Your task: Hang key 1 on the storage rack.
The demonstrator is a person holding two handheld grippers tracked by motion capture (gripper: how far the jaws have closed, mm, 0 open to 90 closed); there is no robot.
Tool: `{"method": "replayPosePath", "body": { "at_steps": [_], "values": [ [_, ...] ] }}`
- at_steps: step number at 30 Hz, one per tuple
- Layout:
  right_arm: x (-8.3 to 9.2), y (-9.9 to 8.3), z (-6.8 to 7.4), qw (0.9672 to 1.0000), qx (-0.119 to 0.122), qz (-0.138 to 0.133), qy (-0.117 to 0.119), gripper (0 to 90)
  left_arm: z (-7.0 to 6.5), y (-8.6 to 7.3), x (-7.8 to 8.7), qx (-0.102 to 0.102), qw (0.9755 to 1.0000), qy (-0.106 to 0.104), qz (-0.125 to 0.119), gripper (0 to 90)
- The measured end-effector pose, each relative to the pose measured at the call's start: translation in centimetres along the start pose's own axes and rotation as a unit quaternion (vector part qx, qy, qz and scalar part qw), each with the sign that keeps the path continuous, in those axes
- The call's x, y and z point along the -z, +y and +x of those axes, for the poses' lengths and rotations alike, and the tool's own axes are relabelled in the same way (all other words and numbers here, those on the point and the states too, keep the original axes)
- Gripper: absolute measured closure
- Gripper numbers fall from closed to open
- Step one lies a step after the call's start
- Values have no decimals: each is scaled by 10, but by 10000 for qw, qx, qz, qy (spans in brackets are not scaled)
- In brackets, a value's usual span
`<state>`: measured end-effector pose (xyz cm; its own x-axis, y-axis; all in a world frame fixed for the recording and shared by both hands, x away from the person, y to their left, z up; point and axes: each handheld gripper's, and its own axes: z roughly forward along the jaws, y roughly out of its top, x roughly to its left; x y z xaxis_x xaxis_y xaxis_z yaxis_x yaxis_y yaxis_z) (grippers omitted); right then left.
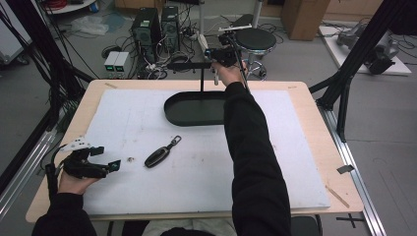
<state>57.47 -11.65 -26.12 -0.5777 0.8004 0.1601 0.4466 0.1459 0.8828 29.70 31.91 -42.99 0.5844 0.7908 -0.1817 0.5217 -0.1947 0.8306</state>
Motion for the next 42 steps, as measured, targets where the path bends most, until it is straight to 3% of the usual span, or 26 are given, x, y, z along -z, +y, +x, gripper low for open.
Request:
{"method": "replayPosePath", "body": {
  "at_steps": [3,7,9,11,13,17,29,42],
  "values": [
    [-2,-2,-2,9999,-35,-47,-89,824,0,0,0,7,10000,-2,-8,33],
    [0,-2,-3,9999,-2,-83,69,778,1,0,0,12,10000,8,-9,33],
    [1,-4,-3,9994,30,-111,337,462,1,0,0,4,10000,8,-3,32],
    [4,-7,4,9993,344,115,84,254,0,0,0,0,10000,16,11,32],
    [8,-10,7,9985,505,182,64,152,0,-1,-1,-23,10000,27,49,33],
    [24,-20,3,9970,571,326,409,7,-1,-1,-2,-52,9999,28,107,33],
    [56,-37,-7,9945,829,479,418,6,-2,0,-4,-79,9998,34,182,33],
    [77,-40,4,9915,1128,456,460,7,-2,-1,-5,-75,9997,37,222,33]
  ]
}}
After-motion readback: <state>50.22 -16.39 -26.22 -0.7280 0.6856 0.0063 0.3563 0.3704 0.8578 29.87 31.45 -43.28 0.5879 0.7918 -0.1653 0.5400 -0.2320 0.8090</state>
